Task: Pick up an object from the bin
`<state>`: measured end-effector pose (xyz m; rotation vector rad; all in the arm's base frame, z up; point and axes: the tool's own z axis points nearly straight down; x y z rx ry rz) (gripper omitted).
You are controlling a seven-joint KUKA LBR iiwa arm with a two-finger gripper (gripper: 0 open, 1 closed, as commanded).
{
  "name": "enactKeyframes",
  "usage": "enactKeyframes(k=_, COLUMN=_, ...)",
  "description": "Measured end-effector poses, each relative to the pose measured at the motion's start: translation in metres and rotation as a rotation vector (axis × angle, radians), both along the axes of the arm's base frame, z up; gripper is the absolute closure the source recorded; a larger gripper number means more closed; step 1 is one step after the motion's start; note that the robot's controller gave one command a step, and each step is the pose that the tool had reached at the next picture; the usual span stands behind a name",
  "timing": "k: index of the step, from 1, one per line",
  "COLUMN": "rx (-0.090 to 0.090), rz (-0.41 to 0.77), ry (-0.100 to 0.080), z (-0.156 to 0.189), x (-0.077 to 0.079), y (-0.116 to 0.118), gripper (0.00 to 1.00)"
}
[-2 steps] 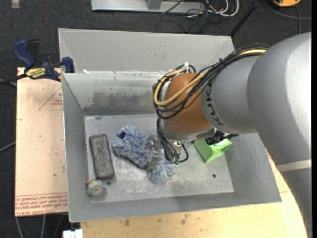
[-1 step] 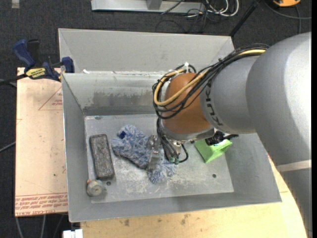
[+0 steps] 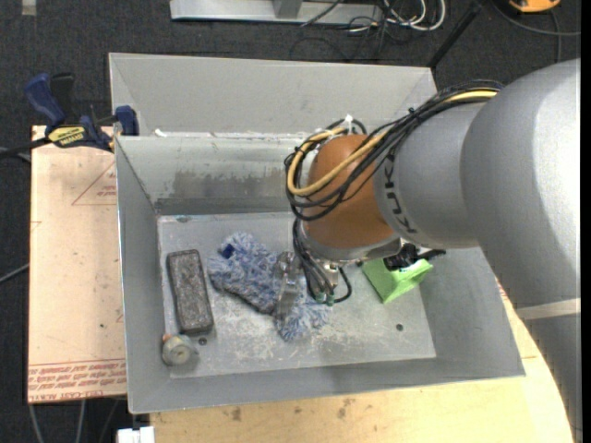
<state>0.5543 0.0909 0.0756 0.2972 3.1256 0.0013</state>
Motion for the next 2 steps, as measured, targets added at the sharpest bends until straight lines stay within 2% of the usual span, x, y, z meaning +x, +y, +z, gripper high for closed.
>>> enactKeyframes(k=1, rx=0.0, rz=0.001, ry=0.006, z=0.014, x=-0.002, y=0.0, gripper=1.0)
enactKeyframes(k=2, rx=0.0, rz=0.002, ry=0.005, z=0.036, x=-0.002, y=0.0, gripper=1.0)
